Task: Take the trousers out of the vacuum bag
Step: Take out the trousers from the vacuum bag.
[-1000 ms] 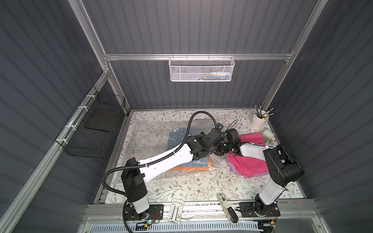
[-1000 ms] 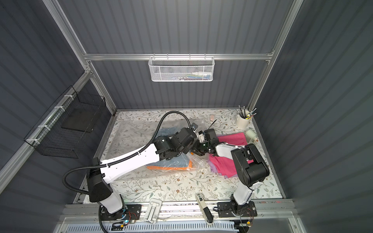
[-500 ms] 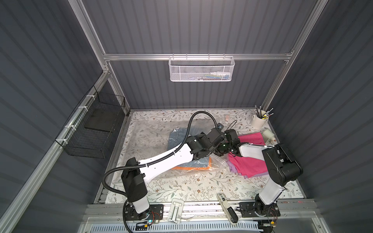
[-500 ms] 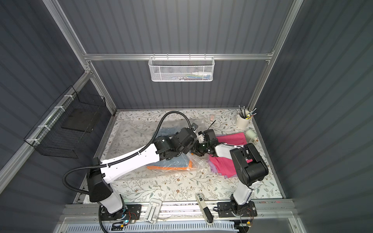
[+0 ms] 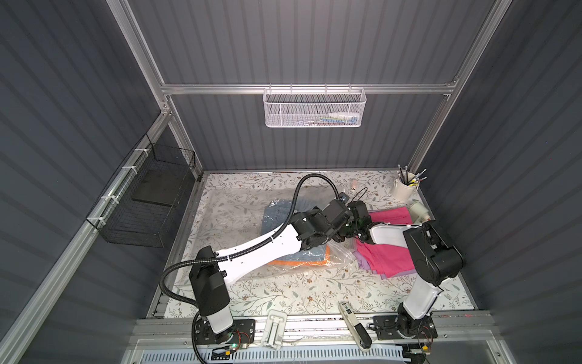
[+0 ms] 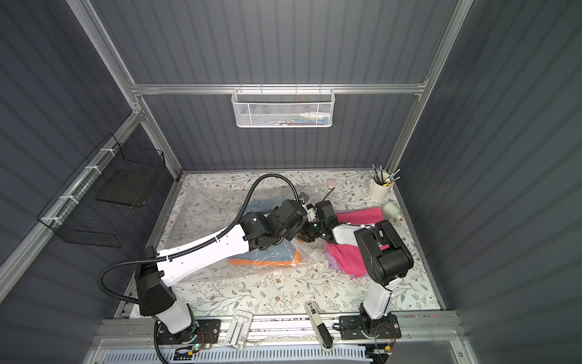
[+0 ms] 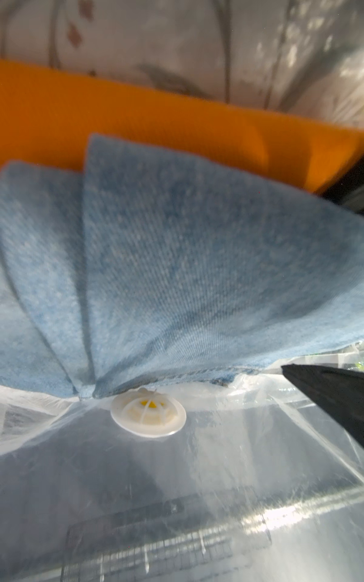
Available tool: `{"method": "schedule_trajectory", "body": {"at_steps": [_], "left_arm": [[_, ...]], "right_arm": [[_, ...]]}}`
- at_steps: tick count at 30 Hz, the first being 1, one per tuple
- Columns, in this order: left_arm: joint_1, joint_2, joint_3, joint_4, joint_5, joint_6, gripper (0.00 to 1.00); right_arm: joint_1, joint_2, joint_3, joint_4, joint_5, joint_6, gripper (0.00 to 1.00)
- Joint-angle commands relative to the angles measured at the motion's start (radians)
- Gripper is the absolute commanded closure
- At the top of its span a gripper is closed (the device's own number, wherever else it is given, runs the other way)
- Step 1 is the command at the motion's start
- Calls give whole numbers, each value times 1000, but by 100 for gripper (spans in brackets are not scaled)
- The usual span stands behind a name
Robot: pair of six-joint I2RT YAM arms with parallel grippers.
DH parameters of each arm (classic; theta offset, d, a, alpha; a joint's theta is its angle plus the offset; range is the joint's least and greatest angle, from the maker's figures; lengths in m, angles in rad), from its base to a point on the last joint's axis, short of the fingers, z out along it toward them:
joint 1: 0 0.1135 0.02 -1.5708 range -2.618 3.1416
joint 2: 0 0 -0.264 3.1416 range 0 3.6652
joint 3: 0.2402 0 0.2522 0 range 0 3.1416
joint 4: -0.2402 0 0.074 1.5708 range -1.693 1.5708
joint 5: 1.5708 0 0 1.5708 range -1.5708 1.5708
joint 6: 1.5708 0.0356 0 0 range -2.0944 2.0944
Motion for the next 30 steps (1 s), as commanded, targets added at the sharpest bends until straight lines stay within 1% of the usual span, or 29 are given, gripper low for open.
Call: {"method": "schedule_trajectory", "body": {"at_steps": [1, 6, 13, 21, 26, 30], "left_arm": [[-7, 14, 10, 2, 4, 16, 100], [-7, 15, 11, 2, 0, 19, 100], [-7, 19, 15, -1, -4, 25, 100], [-7, 23, 14, 3, -6, 25, 100], [-7, 25, 18, 4, -8, 28, 100], [-7, 25, 19, 4, -12, 31, 100]], "right_arm": [[8, -26, 14, 81, -47, 42, 37], [8, -27, 17, 149, -69, 90, 36], [12, 57, -3, 205, -64, 108, 34], [43, 109, -2, 219, -51, 109, 34], [57, 104, 19, 233, -64, 129, 37], [57, 62, 33, 243, -83, 148, 42]]}}
